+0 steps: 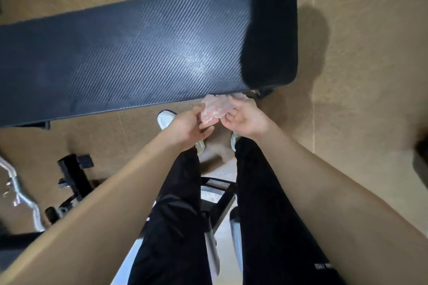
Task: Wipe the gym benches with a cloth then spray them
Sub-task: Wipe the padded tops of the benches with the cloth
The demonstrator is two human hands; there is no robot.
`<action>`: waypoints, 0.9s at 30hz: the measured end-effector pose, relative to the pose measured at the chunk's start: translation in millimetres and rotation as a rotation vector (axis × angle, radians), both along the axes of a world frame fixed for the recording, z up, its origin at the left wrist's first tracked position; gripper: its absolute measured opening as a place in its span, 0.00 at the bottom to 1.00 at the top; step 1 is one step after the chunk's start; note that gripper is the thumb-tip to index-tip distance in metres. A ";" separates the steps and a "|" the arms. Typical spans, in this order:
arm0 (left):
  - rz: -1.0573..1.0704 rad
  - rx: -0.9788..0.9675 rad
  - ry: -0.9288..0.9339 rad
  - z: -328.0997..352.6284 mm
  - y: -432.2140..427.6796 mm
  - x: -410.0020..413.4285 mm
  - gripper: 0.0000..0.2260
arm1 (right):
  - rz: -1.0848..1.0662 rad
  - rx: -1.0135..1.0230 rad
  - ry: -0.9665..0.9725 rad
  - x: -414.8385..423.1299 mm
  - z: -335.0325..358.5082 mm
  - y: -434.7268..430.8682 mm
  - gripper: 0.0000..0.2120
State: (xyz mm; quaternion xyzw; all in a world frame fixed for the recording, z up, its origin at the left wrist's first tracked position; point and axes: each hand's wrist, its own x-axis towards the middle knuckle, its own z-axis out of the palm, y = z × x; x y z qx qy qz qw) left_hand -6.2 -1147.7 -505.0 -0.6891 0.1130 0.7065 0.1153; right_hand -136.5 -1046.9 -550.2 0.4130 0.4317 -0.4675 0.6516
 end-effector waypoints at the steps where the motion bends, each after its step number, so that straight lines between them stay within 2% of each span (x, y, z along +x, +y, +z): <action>1: -0.013 -0.011 -0.034 -0.1 -2.4 -4.4 0.07 | -0.039 0.011 0.010 0.3 -2.2 -3.4 0.11; 3: -0.061 -0.098 -0.141 -6.1 -7.5 -8.3 0.07 | -0.125 0.033 0.034 0.6 -6.5 -8.1 0.14; 4: -0.130 -0.209 -0.217 -9.5 -10.0 -7.4 0.07 | -0.134 0.045 0.058 0.1 -7.9 -9.1 0.16; 6: -0.447 -0.569 -0.382 -13.5 -12.6 -1.5 0.07 | -0.113 0.068 0.074 0.4 -9.7 -7.5 0.19; 7: -0.641 -0.750 -0.401 -11.9 -13.3 2.3 0.07 | -0.106 0.069 0.079 1.2 -8.9 -5.8 0.19; 9: -0.957 -0.961 -0.279 -7.6 -13.9 5.3 0.14 | -0.182 0.055 0.035 1.5 -4.0 -0.6 0.19; 11: -1.153 -0.945 -0.157 -8.1 -11.7 2.9 0.22 | -0.298 0.063 -0.007 -5.8 0.2 6.4 0.18; 15: -1.268 -0.787 -0.163 -7.6 0.9 -8.5 0.26 | -0.382 0.062 0.019 -39.5 7.3 27.9 0.18; 19: -1.292 -0.705 -0.181 -4.1 1.8 -20.9 0.26 | -0.358 0.094 0.099 -70.5 9.7 42.2 0.18; 23: -1.358 -0.629 -0.176 -4.0 -6.5 -27.4 0.27 | -0.242 0.170 0.185 -94.6 14.5 44.4 0.22; 27: -1.443 -0.567 -0.160 3.2 -14.0 -30.3 0.28 | -0.237 0.217 0.258 -119.5 6.6 48.8 0.17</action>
